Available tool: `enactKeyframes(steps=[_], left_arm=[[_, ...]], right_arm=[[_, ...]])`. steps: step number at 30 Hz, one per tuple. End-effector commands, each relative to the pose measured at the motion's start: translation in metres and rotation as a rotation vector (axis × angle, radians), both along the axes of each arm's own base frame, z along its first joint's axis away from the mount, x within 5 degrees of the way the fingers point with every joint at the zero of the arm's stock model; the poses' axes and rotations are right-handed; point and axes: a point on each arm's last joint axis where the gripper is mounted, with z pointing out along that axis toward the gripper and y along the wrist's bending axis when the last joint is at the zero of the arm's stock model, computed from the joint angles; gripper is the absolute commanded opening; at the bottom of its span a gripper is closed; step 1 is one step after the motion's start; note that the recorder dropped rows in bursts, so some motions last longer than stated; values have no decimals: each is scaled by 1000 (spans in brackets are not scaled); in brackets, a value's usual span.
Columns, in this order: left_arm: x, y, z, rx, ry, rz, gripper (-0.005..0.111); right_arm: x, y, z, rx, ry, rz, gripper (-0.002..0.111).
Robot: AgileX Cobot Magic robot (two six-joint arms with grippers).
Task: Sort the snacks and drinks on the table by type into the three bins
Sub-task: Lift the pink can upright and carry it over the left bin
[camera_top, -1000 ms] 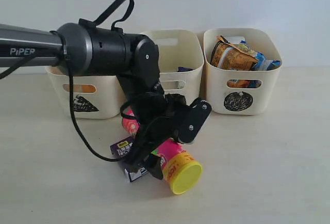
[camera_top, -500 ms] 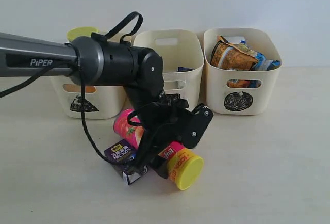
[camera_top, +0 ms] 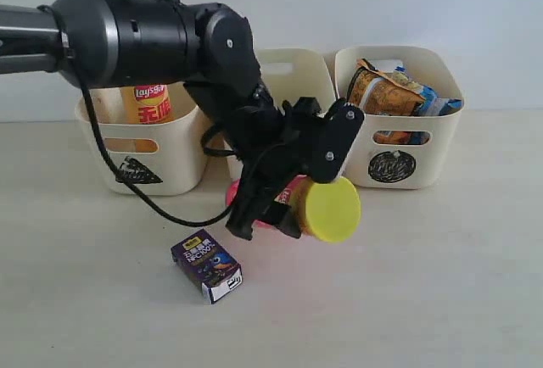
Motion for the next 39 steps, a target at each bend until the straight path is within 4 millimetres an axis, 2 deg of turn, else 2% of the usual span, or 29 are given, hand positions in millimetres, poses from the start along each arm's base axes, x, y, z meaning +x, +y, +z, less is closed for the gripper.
enactKeyframes(steps=[1,13,21,25,30,34,39], left_arm=[[-7,-2,33,-116,-34,32,4],[-17,7,71,-208,-34,146,4],[-42,22,121,-354,66,312,4],[-54,35,149,-444,116,463,4],[-64,60,179,-509,82,681,4],[-64,83,197,-559,-7,916,4],[-55,105,209,-638,-155,1161,4]], right_arm=[[0,0,-1,-3,-6,-1,0],[0,0,-1,-3,-6,-1,0],[0,0,-1,-3,-6,-1,0],[0,0,-1,-3,-6,-1,0],[0,0,-1,-3,-6,-1,0],[0,0,-1,-3,-6,-1,0],[0,0,-1,-3,-6,-1,0]])
